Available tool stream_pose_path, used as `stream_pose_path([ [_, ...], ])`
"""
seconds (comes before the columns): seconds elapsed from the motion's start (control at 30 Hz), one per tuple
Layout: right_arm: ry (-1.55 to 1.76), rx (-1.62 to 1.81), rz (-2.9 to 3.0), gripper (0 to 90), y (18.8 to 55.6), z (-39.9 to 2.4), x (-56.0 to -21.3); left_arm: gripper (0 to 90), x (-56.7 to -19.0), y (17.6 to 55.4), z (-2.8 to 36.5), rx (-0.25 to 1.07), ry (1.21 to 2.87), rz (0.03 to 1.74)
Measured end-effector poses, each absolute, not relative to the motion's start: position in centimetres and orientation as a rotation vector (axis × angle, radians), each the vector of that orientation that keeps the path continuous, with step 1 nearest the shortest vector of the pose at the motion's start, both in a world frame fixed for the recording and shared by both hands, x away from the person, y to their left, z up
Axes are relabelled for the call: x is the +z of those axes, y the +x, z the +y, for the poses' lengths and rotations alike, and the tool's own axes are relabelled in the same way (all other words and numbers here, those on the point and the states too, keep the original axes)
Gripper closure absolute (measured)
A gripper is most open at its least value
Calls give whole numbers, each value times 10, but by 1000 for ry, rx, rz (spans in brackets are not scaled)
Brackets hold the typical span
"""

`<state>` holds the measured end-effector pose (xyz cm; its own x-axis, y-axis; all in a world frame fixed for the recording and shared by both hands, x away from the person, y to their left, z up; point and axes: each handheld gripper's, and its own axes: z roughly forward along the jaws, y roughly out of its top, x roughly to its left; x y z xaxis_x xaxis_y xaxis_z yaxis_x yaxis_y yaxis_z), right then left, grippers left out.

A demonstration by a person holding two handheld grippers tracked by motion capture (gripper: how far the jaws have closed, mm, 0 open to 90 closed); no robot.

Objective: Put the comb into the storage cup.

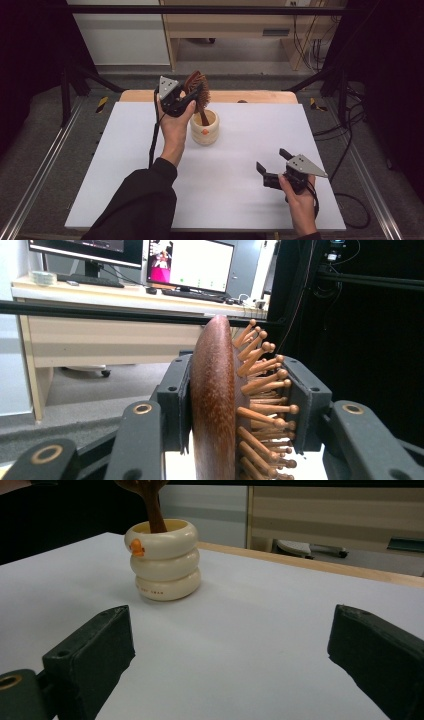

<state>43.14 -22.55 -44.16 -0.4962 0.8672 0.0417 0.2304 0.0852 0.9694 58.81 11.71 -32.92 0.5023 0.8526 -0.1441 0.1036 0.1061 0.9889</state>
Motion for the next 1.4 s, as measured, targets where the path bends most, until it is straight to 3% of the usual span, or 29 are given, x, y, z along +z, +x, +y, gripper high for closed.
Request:
stream_pose_path([
  [1.4, 1081, 1437, 1803, 49, 433, -225, -442, 519, -342, 583, 113, 666, 1366, 930],
])
